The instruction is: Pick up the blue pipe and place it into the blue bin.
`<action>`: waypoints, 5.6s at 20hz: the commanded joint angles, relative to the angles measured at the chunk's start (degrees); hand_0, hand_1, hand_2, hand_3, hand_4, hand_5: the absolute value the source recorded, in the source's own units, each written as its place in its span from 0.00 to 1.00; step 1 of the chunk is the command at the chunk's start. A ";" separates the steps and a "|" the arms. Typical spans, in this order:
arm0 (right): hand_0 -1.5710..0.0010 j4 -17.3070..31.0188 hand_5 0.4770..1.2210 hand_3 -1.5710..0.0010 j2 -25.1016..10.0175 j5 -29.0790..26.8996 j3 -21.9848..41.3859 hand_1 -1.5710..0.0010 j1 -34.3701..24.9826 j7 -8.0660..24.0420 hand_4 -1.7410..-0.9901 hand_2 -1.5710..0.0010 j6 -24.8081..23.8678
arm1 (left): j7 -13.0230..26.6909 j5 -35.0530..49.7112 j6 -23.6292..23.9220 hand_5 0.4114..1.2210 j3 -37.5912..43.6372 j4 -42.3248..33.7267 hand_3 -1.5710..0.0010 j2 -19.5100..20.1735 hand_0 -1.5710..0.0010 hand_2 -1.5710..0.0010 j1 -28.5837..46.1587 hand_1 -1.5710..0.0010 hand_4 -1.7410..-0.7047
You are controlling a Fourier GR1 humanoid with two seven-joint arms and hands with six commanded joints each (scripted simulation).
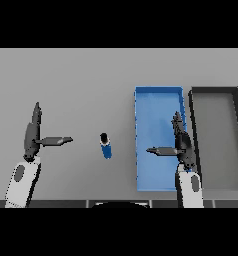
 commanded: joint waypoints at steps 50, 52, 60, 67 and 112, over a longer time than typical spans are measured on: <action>1.00 -10.14 0.17 1.00 -6.54 9.20 6.48 1.00 7.91 -1.76 0.72 1.00 2.89 | -7.05 -7.63 -26.00 0.30 -21.66 9.38 0.86 -13.82 0.94 0.77 -7.53 0.83 0.41; 1.00 -10.05 0.17 1.00 -7.00 9.29 6.19 1.00 7.29 -1.43 0.73 1.00 2.85 | -7.07 -5.71 -26.19 0.55 -20.97 9.35 0.55 -14.83 0.68 0.53 -6.93 0.57 0.31; 1.00 -8.78 0.17 1.00 -6.82 9.00 6.28 1.00 7.30 -1.86 0.73 1.00 3.37 | -13.00 -8.89 -24.23 0.92 -24.13 8.53 0.14 -15.05 0.11 0.09 -5.38 0.10 0.06; 1.00 -8.87 0.17 1.00 -6.85 10.01 6.40 1.00 6.83 -2.34 0.76 1.00 2.71 | -9.84 -5.96 -22.62 0.98 -23.92 -0.42 0.07 -16.98 0.02 0.02 -8.07 0.02 0.01; 0.78 -12.82 0.04 0.81 -10.43 -18.15 22.14 0.76 -28.88 21.84 0.54 0.76 32.38 | 0.13 -11.12 -26.88 1.00 -25.74 -4.34 0.34 -14.62 0.25 0.32 -11.45 0.31 0.06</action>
